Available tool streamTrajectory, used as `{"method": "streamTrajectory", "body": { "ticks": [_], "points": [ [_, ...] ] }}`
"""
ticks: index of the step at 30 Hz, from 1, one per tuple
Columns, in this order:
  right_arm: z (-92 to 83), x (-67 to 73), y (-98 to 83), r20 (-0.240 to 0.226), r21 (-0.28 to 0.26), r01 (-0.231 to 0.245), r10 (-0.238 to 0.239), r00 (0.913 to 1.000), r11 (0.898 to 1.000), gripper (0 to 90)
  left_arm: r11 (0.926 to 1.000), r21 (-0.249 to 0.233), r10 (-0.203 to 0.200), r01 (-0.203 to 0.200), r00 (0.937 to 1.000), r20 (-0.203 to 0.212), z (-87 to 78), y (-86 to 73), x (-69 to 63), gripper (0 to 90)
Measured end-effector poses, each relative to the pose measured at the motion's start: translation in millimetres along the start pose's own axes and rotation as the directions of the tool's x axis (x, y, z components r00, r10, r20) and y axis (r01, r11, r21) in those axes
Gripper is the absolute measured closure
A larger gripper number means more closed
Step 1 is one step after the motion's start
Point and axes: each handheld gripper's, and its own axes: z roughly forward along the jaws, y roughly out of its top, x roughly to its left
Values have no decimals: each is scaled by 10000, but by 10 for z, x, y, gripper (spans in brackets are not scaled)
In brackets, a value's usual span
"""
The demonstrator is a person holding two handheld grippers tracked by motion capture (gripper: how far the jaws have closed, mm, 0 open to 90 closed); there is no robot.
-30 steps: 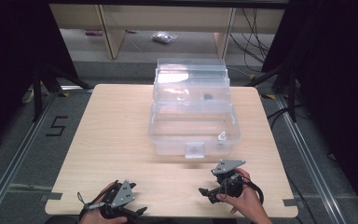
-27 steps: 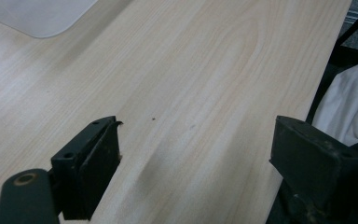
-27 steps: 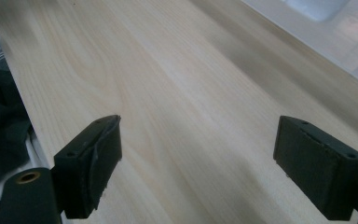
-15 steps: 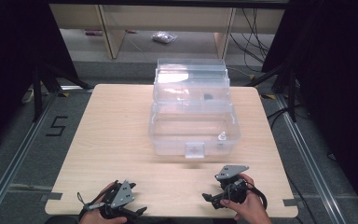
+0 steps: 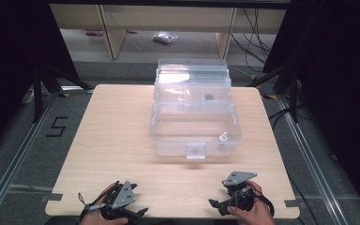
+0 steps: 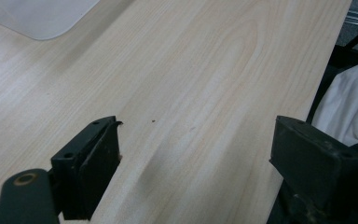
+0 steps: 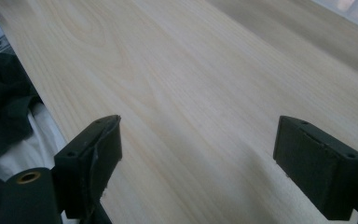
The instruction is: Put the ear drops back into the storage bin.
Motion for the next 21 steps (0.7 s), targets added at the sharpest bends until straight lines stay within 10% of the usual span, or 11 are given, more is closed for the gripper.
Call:
{"method": "streamTrajectory", "body": {
  "ticks": [21],
  "points": [
    [-92, 61, -183, 478, 217, -14, 4, 9989, 9998, 162, 9999, 19, 108, -108, 9999, -7, 0, 1, 0, 151]
  ]
}}
